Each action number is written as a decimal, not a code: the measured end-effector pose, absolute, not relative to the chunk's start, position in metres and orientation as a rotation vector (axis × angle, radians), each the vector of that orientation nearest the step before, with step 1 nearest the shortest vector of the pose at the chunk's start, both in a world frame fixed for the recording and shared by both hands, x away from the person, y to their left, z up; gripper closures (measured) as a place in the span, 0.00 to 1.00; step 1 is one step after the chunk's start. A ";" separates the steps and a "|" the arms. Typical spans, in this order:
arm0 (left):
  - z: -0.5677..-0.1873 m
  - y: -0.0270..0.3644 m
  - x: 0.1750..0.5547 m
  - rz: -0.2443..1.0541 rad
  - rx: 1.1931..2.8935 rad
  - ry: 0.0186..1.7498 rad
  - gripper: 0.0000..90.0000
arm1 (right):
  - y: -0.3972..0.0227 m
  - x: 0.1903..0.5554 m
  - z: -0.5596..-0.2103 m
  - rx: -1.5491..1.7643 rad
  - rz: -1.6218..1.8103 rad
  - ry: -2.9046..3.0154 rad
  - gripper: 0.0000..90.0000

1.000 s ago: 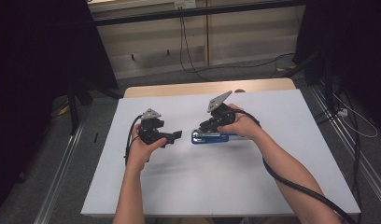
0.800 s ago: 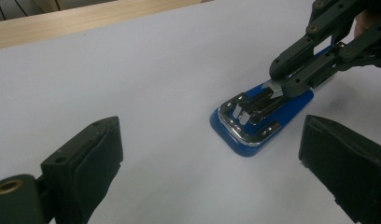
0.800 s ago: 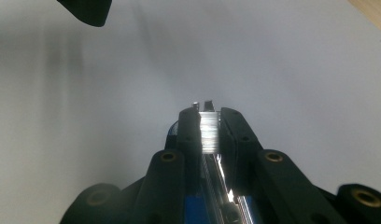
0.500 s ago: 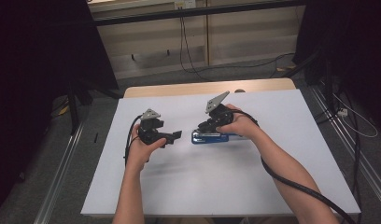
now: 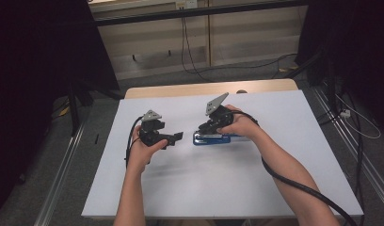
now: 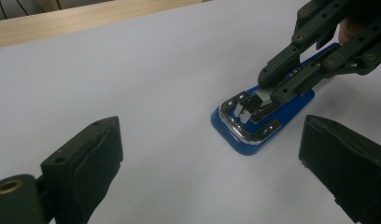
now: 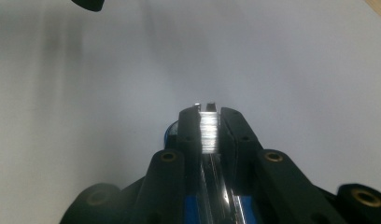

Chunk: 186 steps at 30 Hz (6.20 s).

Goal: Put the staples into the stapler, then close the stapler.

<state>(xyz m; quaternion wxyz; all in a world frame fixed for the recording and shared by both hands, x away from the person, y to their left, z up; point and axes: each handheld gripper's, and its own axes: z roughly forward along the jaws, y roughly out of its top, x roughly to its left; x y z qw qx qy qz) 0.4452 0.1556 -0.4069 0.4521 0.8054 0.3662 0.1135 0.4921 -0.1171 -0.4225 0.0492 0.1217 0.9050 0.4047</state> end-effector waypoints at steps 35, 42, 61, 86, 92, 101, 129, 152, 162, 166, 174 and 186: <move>-0.410 0.156 0.446 0.269 1.988 0.924 0.07 | -0.121 0.497 -0.428 0.257 1.237 2.758 0.88; -0.410 0.156 0.446 0.267 1.985 0.925 0.07 | -0.119 0.497 -0.429 0.251 1.238 2.767 0.88; -0.411 0.155 0.445 0.262 1.981 0.927 0.07 | -0.117 0.500 -0.433 0.282 1.261 2.778 0.88; -0.411 0.154 0.445 0.267 1.984 0.919 0.07 | -0.127 0.493 -0.423 0.452 1.322 2.712 0.57; -0.411 0.152 0.446 0.266 1.990 0.914 0.07 | -0.137 0.484 -0.418 0.501 1.307 2.689 0.47; -0.413 0.149 0.447 0.260 1.990 0.909 0.07 | -0.154 0.469 -0.417 0.584 1.308 2.660 0.34; -0.416 0.141 0.446 0.261 2.028 0.901 0.07 | -0.222 0.411 -0.419 0.871 1.176 2.399 0.22; -0.412 0.142 0.444 0.268 2.011 0.885 0.07 | -0.260 0.387 -0.419 0.995 1.133 2.292 0.71; -0.413 0.142 0.445 0.266 2.011 0.890 0.07 | -0.274 0.387 -0.429 1.089 1.102 2.263 0.94; -0.414 0.141 0.445 0.264 2.009 0.892 0.07 | -0.276 0.387 -0.433 1.100 1.092 2.267 1.00; -0.415 0.139 0.445 0.263 2.020 0.890 0.07 | -0.275 0.389 -0.442 1.098 1.042 2.294 1.00; -0.415 0.140 0.445 0.265 2.031 0.888 0.07 | -0.270 0.398 -0.457 1.119 0.968 2.328 1.00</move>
